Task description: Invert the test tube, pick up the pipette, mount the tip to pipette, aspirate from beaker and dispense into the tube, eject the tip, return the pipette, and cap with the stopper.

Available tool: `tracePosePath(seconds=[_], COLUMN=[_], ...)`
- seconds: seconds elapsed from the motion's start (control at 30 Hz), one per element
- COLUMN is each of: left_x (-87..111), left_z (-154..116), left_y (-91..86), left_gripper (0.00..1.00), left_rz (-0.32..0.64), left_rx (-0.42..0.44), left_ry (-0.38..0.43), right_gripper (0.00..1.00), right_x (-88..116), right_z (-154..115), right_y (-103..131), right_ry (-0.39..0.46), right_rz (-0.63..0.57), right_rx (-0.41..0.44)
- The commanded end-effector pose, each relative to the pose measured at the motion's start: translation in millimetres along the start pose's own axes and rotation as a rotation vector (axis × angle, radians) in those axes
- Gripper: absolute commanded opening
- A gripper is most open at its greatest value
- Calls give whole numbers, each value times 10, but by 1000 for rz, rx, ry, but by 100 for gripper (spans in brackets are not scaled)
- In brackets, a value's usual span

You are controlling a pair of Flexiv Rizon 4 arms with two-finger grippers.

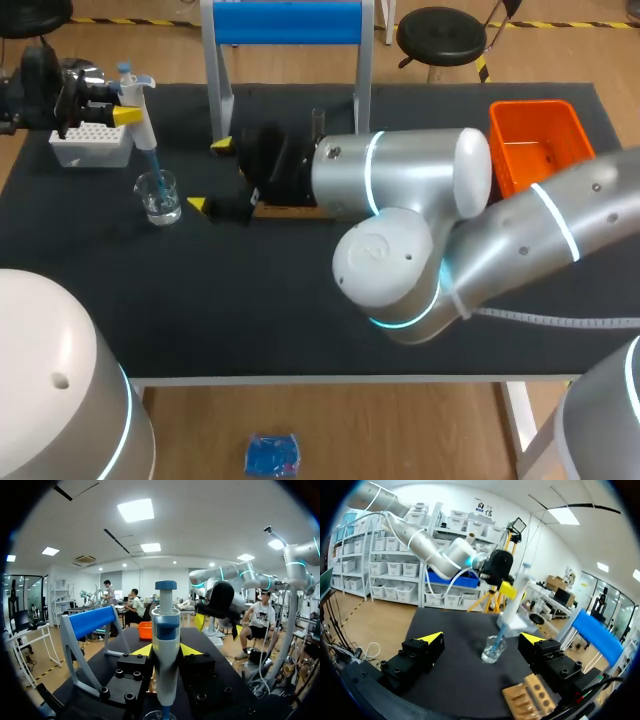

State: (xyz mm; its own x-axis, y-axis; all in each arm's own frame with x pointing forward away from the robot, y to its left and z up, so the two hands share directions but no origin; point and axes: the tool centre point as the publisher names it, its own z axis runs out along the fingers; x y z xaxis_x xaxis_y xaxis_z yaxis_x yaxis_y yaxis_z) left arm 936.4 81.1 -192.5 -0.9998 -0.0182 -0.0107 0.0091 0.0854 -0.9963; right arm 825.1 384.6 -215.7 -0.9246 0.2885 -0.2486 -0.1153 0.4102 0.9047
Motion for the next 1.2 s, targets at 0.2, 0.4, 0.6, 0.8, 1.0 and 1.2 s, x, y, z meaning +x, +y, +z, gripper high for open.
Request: tracePosePath(seconds=[0.2,0.4,0.6,0.8,1.0,1.2], left_x=[-10,-10,-10,-10,-10,-10], left_z=[-8,-8,-8,-8,-8,-8], left_y=[6,6,6,6,6,6], left_gripper=[0,0,0,0,0,0], left_rz=[1,1,1,1,1,1], left_rx=[1,1,1,1,1,1], left_ry=[3,3,3,3,3,3], right_gripper=[100,100,100,100,60,2], right_x=[-272,-370,-448,-539,-643,-745], right_z=[-247,-219,-123,23,209,401], right_y=[349,519,689,805,884,981], right_ry=[184,247,325,341,339,357], right_rz=[-37,-38,-33,-44,-34,21], right_rx=[94,68,32,34,32,26])
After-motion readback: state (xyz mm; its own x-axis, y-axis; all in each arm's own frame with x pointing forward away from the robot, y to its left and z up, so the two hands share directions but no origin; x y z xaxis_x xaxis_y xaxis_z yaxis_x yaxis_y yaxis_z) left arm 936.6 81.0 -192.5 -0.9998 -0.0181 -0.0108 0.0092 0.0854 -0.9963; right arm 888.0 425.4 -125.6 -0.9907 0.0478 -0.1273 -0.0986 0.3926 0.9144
